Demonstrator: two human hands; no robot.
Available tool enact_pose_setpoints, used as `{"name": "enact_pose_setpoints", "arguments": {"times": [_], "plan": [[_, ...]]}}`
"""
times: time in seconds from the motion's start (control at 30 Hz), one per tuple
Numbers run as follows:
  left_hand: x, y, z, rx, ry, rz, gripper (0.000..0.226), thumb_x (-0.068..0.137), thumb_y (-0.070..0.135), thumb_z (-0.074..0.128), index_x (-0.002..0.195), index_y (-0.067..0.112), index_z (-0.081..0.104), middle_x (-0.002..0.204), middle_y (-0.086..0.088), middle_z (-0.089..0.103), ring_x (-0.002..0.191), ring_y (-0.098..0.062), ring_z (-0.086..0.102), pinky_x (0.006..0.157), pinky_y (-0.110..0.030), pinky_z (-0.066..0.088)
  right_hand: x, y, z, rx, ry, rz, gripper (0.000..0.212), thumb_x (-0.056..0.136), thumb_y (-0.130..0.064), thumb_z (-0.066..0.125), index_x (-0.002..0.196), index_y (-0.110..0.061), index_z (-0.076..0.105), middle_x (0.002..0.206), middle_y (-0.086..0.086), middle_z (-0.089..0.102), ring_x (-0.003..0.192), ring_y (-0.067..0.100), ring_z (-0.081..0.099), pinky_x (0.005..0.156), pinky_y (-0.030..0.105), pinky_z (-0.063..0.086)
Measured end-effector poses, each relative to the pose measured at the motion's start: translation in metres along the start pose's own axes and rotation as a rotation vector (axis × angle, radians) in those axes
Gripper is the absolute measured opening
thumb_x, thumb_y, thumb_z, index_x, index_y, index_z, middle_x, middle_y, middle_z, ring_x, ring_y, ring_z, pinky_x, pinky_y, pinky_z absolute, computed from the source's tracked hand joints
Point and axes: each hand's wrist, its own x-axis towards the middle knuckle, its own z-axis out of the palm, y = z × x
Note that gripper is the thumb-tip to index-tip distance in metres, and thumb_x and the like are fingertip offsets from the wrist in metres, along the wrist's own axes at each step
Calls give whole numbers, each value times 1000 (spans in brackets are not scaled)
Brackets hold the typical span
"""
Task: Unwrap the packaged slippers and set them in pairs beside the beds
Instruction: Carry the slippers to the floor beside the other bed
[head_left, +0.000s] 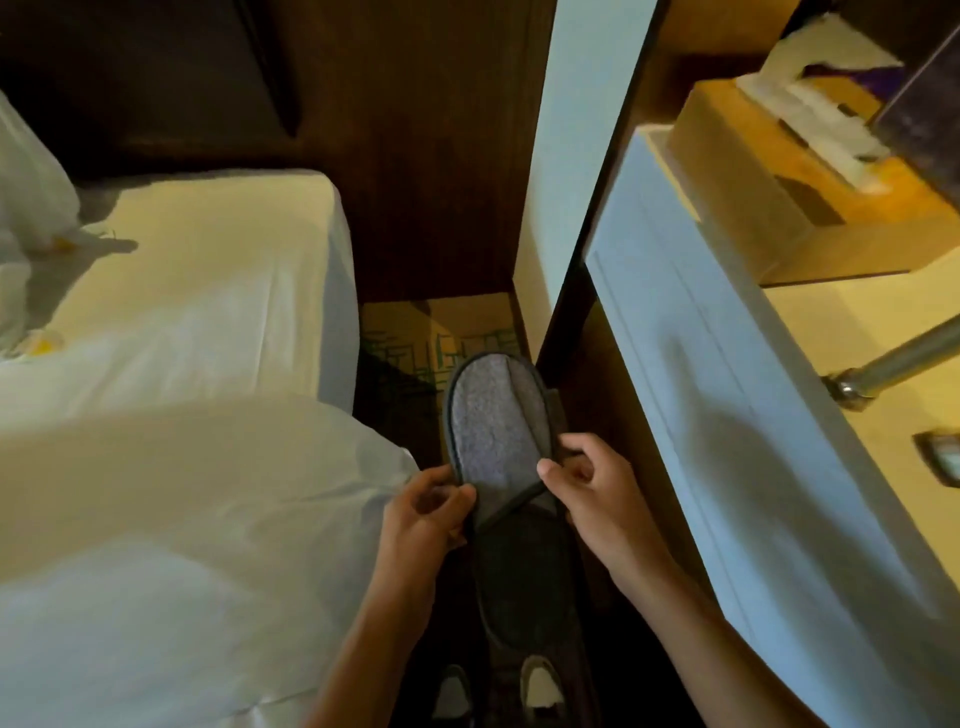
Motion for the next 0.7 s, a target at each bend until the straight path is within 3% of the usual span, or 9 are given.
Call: {"name": "enact_pose_setpoints", "arguments": {"times": [0.1,0.2,0.27,0.37,0.5,0.57,0.7], "plan": [[60,-43,1,-11,-30,-27,15,92,8,62,103,13,70,85,-6,72,75,-14,71,60,-22,54,53,49,23,11,33,-5,52,86,-40,67,133,-22,53,116,-1,62,108,14,61,93,36,54],[117,-97,-4,-39,-78,-55,12,91,11,63,100,15,70,96,-11,72,87,-21,72,68,-29,55,101,104,50,48,-4,7,50,85,-39,69,130,-20,55,113,1,66,105,15,65,93,40,56],[149,-138,-7,-80,-101,-84,15,86,15,65,101,12,67,102,-13,71,91,-25,69,74,-36,55,128,145,66,93,-44,31,39,87,-35,69,122,-21,60,107,0,70,99,13,68,88,37,59],[188,-202,-10,-96,-109,-125,37,78,26,70,109,7,62,106,-19,69,97,-30,67,84,-43,53,160,208,94,160,-47,53,11,87,-29,69,97,-33,65,94,-4,72,86,6,71,76,26,61],[241,-292,-15,-89,-65,-102,21,90,19,62,109,12,61,95,-4,76,88,-19,74,70,-31,58,203,289,142,159,-23,52,26,88,-24,68,113,-20,62,95,0,72,84,10,73,72,28,61],[268,-337,-18,-119,-43,-114,18,92,13,59,110,13,61,93,-5,78,85,-19,75,67,-30,59,222,328,163,143,-19,54,27,88,-21,69,112,-13,60,92,7,72,83,17,73,74,38,62],[312,-408,-21,-148,-79,-151,25,94,8,55,119,8,61,103,-11,77,94,-25,74,78,-33,61,257,400,193,114,-2,68,25,87,-20,71,102,-8,56,94,13,70,84,23,72,72,44,59]]}}
